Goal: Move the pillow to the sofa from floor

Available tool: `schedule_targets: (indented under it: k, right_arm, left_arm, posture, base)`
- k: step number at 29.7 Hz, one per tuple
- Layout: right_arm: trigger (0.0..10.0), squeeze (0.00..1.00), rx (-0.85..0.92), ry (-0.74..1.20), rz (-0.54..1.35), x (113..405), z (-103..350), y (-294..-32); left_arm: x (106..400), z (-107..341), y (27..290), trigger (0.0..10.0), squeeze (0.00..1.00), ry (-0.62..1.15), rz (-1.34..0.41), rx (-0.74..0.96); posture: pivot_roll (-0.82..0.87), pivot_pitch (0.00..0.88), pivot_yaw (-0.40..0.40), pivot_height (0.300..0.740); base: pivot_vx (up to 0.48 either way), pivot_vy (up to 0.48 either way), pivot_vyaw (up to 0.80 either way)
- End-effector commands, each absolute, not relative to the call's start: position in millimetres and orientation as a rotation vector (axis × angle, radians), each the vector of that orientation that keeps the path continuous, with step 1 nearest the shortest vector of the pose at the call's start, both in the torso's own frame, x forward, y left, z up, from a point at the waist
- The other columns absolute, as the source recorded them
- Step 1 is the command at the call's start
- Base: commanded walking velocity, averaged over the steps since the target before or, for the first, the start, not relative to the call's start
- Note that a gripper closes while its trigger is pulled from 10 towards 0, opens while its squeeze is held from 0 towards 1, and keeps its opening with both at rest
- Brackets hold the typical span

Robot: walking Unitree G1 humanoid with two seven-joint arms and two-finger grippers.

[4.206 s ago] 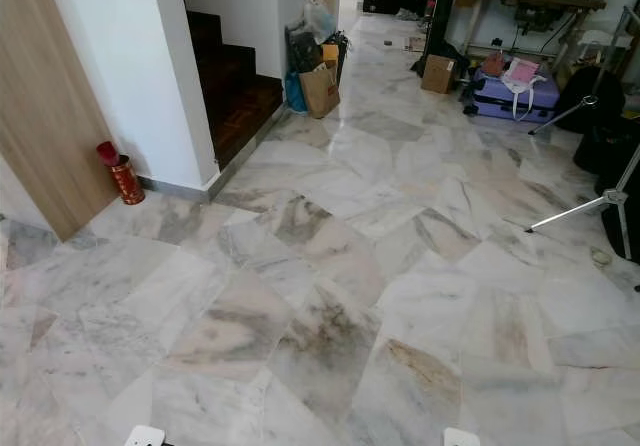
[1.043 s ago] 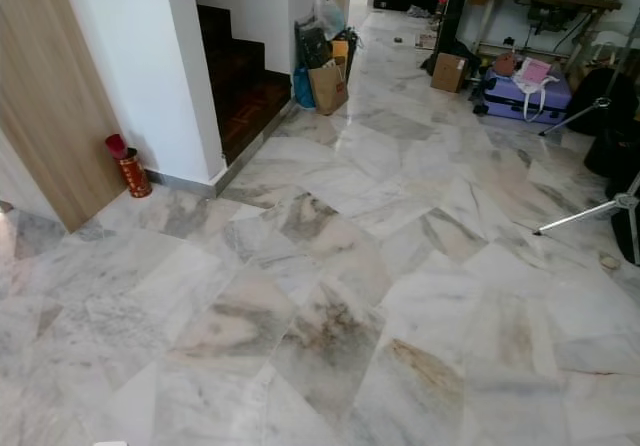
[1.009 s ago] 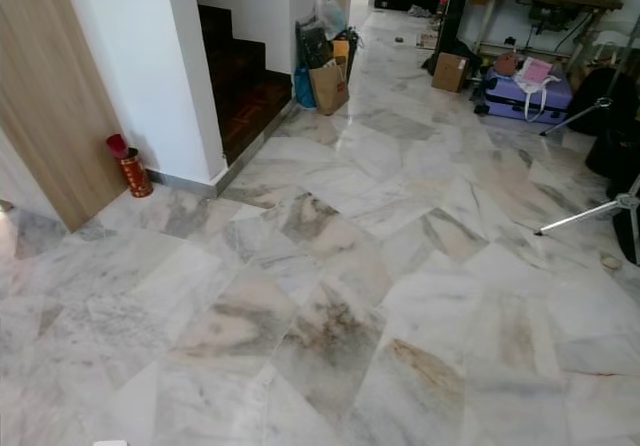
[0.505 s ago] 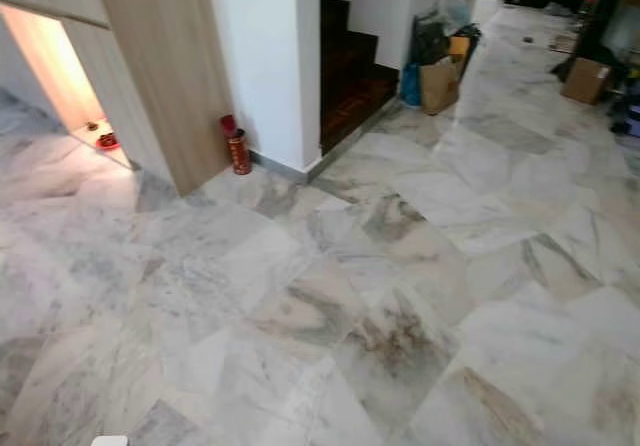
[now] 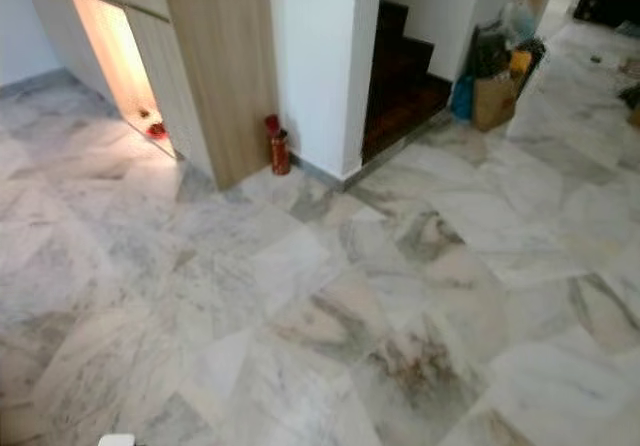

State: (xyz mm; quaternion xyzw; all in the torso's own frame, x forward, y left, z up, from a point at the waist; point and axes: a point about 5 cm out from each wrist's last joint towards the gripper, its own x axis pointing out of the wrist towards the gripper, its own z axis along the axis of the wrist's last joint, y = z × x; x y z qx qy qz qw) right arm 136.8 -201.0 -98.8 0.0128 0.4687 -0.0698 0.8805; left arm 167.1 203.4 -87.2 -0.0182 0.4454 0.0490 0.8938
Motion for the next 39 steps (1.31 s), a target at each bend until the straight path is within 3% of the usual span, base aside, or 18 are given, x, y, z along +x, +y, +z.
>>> schedule_targets:
  k: [1,16,34,39]
  right_arm:
    - [10.0,0.0,0.038,0.986,-0.139,135.8,-100.0,-196.3]
    - [10.0,0.0,0.072,0.992,-0.168,129.4,-102.6,-191.3]
    - [10.0,0.0,0.105,0.99,-0.174,127.2,-103.3,-190.1]
    - [10.0,0.0,0.143,0.981,-0.19,133.3,-100.8,-197.1]
  left_arm:
    - [156.0,-90.9,211.6,10.0,0.0,0.966,0.124,-0.024]
    - [150.8,-91.8,217.8,10.0,0.0,0.99,0.091,0.02]
    - [150.3,-92.7,214.9,10.0,0.0,1.003,0.059,0.039]
    - [146.8,-93.6,217.6,10.0,0.0,1.014,0.064,0.048]
  posture:
    - [-0.07,0.036,-0.016,0.74]
    - [-0.09,0.015,0.036,0.74]
    - [-0.09,0.0,0.032,0.74]
    - [-0.08,0.009,0.028,0.74]
  base:
    - [0.0,0.0,0.8]
    - [0.0,0.0,0.8]
    - [0.0,0.0,0.8]
    - [0.0,0.0,0.13]
